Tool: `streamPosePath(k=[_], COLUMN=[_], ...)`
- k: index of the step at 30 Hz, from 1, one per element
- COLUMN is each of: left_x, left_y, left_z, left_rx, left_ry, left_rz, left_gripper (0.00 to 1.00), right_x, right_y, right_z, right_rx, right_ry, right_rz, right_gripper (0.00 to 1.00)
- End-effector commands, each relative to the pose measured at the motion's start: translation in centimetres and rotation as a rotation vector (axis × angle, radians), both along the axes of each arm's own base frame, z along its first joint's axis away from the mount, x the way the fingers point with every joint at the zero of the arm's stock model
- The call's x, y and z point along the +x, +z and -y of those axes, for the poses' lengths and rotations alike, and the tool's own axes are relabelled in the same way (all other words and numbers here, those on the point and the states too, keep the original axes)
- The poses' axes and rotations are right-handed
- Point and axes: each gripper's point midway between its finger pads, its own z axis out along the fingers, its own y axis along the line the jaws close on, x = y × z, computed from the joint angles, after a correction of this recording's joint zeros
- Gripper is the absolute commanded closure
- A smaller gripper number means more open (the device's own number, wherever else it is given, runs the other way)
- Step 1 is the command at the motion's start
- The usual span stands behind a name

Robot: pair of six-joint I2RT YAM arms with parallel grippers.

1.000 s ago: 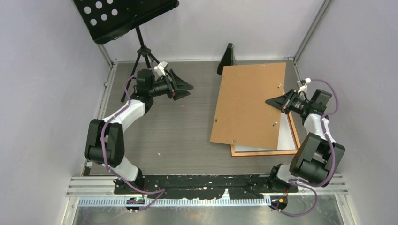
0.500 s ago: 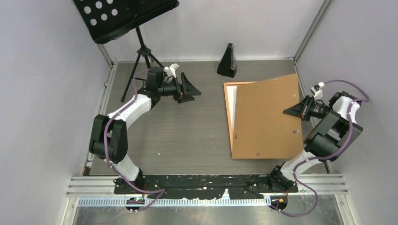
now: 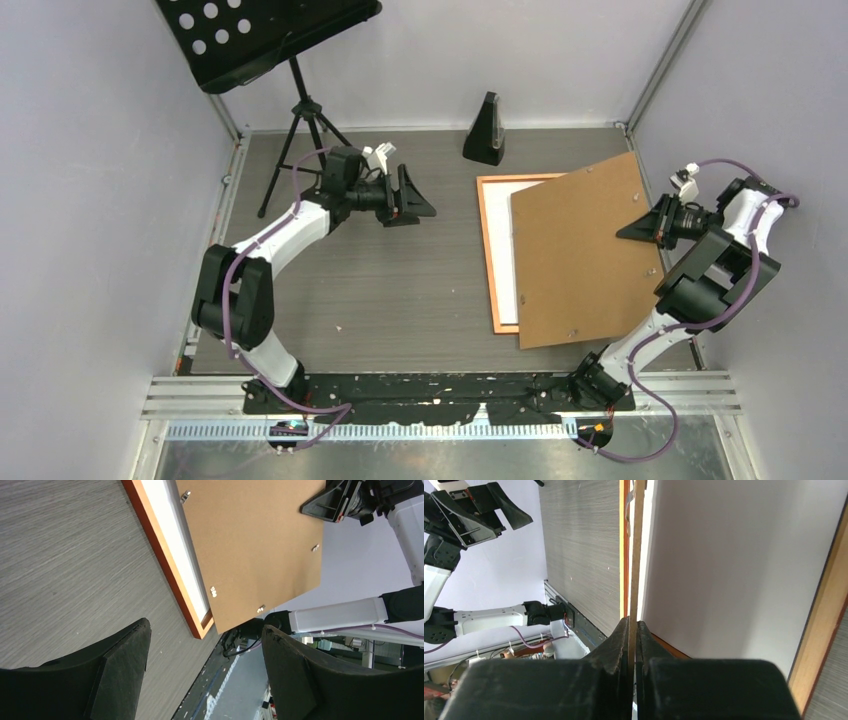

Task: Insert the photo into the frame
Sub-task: Place the photo frame item in the photo frame.

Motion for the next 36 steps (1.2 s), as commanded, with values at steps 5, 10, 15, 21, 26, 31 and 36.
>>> streamPosePath(k=[5, 10, 15, 21, 26, 31, 36], left_x=[0.3, 0.3, 0.2, 0.2, 0.2, 0.3, 0.3], left_y=[1.3, 1.3, 1.4, 1.6, 1.6, 1.5, 1.4], left_z=[0.4, 0.3, 0.2, 0.1, 0.0, -0.1, -0.2], left_rx=[0.007, 0.013, 0.017, 0.019, 0.029, 0.037, 0.049], left_ry=[-0.016, -0.014, -0.013, -0.015, -0.013, -0.014, -0.016], left_rz=[0.066, 0.075, 0.088, 0.103, 0.116, 0.125, 0.138], left_gripper=[0.21, 0.20, 0.20, 0.20, 0.20, 0.20, 0.20], right_x=[2.7, 4.0, 5.7, 7.4, 8.0, 8.3, 8.4], right_y=[2.4, 2.5, 2.6, 2.8, 2.7, 2.8, 2.4], right_z=[1.0, 0.3, -0.2, -0.1, -0.3, -1.2, -2.2], right_rx=[0.043, 0.049, 0.060, 0.066, 0.077, 0.103, 0.117], right_ry=[-0.033, -0.029, -0.030, -0.039, -0.032, -0.017, 0.009], right_rz=[0.059, 0.066, 0.079, 0.086, 0.074, 0.067, 0.054], right_gripper=[0.95, 0.95, 0.95, 0.95, 0.94, 0.95, 0.94])
